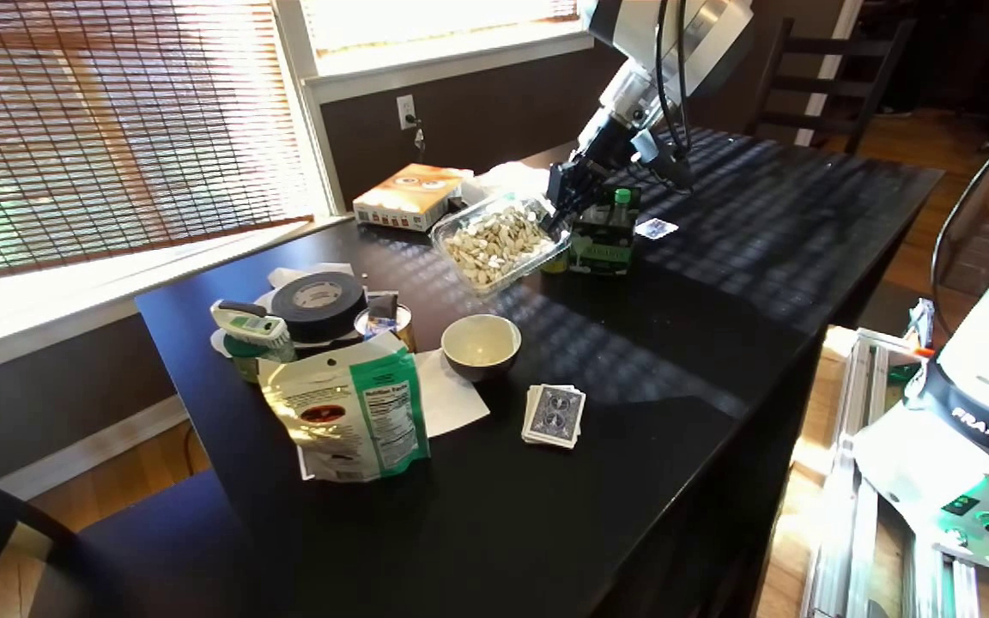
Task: Pour some of the contents of the clear lunchbox into the ceramic bowl on the left
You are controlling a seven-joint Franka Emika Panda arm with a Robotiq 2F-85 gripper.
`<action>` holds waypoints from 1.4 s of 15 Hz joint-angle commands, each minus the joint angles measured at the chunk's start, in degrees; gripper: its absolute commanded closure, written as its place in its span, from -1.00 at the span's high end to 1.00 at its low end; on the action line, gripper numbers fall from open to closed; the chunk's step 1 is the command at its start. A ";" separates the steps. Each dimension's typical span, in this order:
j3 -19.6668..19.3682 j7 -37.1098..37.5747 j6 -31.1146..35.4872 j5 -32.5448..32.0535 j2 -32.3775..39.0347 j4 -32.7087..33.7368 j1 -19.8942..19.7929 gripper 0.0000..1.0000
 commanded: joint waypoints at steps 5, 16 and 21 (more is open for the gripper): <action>1.31 -10.29 5.95 3.34 -1.45 -1.08 1.04 -0.98; 3.78 -18.81 13.53 12.73 -1.57 -0.75 2.22 -0.98; 3.87 -18.97 10.24 11.02 -2.19 -1.98 2.09 -0.98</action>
